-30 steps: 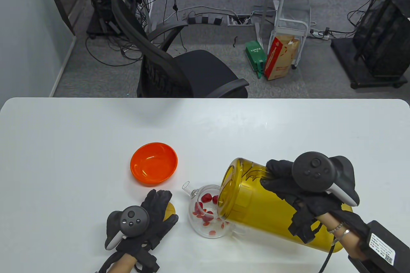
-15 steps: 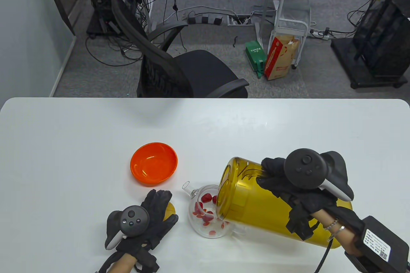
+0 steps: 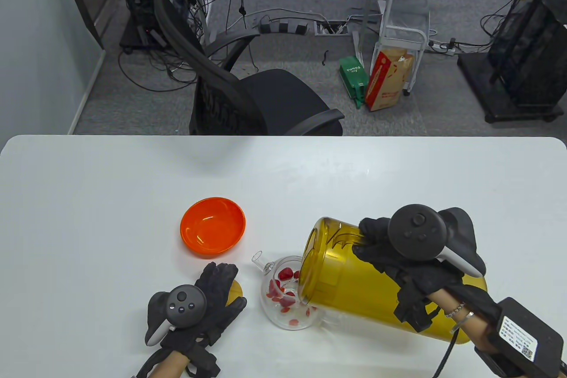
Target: Make wolfberry and red date tea
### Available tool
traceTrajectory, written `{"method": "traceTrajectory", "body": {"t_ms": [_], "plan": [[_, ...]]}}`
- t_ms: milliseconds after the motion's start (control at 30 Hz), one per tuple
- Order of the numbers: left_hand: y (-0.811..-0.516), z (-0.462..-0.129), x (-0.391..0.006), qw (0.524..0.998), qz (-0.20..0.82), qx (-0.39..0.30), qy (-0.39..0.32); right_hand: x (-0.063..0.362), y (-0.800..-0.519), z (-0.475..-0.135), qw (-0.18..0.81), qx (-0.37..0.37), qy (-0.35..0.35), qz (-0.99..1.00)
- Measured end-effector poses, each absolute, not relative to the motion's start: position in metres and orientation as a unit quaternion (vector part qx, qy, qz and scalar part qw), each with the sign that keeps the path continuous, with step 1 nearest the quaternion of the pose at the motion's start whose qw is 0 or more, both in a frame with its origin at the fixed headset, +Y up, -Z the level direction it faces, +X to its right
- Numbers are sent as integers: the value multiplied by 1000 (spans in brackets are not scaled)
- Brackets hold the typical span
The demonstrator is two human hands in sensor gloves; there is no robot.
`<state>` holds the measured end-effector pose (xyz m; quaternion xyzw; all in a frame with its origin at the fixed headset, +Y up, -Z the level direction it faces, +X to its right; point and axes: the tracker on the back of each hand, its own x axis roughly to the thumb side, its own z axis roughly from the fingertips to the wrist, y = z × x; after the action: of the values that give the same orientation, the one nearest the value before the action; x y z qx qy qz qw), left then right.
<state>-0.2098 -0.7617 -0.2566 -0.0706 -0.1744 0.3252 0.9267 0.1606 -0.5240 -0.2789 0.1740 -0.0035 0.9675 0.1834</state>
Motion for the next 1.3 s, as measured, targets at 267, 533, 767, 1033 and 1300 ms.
{"method": "traceTrajectory", "body": {"t_ms": [267,533,767,1033,1300], "plan": [[-762,-257,-210,927,325,-71,-175,159,-523,-280,181,174,0,968],[-762,-257,-210,927,324,-72,-175,158,-523,-280,179,173,3,968],[-762,-257,-210,927,324,-72,-176,157,-523,-280,177,173,3,969],[-762,-257,-209,927,323,-72,-176,156,-522,-280,174,174,4,969],[-762,-256,-209,927,321,-73,-177,156,-521,-280,171,175,4,970]]}}
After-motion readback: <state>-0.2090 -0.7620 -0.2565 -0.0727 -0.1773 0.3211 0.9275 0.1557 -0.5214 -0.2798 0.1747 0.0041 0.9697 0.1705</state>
